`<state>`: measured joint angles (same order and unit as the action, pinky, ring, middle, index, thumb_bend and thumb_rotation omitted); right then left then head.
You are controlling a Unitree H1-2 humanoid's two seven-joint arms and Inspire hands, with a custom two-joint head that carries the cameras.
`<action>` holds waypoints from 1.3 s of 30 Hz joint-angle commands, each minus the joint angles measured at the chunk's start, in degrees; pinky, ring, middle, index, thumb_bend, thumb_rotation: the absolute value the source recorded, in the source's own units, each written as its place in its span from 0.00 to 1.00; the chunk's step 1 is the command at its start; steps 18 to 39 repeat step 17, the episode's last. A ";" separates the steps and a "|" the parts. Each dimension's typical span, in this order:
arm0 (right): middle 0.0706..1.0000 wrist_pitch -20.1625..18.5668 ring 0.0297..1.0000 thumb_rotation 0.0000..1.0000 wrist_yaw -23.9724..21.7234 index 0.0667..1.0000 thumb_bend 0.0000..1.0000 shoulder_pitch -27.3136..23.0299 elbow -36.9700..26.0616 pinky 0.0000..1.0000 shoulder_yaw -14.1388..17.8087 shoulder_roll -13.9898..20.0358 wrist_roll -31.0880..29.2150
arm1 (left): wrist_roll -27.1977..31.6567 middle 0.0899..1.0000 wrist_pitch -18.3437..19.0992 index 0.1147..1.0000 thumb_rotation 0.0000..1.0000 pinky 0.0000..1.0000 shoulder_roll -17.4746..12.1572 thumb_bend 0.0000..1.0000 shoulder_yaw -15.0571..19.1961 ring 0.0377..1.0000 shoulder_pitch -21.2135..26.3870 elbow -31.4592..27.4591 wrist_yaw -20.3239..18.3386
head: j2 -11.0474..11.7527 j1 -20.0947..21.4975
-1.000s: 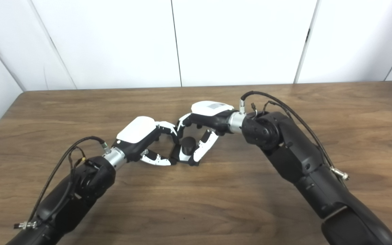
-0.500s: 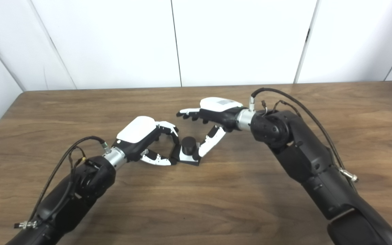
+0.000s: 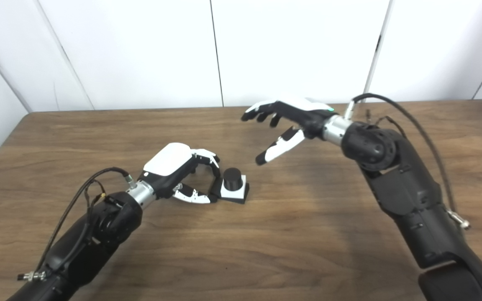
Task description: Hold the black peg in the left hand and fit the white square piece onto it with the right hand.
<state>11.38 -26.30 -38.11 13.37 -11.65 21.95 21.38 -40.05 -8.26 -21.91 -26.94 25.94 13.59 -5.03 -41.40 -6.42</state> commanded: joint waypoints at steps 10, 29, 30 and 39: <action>0.72 -1.66 0.64 0.27 13.42 0.68 0.74 7.84 -3.11 0.52 11.12 -8.17 -11.42 | -1.25 0.76 -0.34 0.49 0.19 0.57 -0.22 0.80 -1.92 0.71 -1.73 2.22 -3.18 | -0.08 0.65; 0.71 -4.99 0.66 0.30 17.74 0.68 0.70 13.64 -5.46 0.58 13.65 -13.07 -15.11 | -1.09 0.75 -0.49 0.44 0.10 0.56 -0.48 0.59 -1.69 0.70 -2.31 1.66 -3.01 | 0.05 1.78; 0.71 -4.99 0.66 0.30 17.74 0.68 0.70 13.64 -5.46 0.58 13.65 -13.07 -15.11 | -1.09 0.75 -0.49 0.44 0.10 0.56 -0.48 0.59 -1.69 0.70 -2.31 1.66 -3.01 | 0.05 1.78; 0.71 -4.99 0.66 0.30 17.74 0.68 0.70 13.64 -5.46 0.58 13.65 -13.07 -15.11 | -1.09 0.75 -0.49 0.44 0.10 0.56 -0.48 0.59 -1.69 0.70 -2.31 1.66 -3.01 | 0.05 1.78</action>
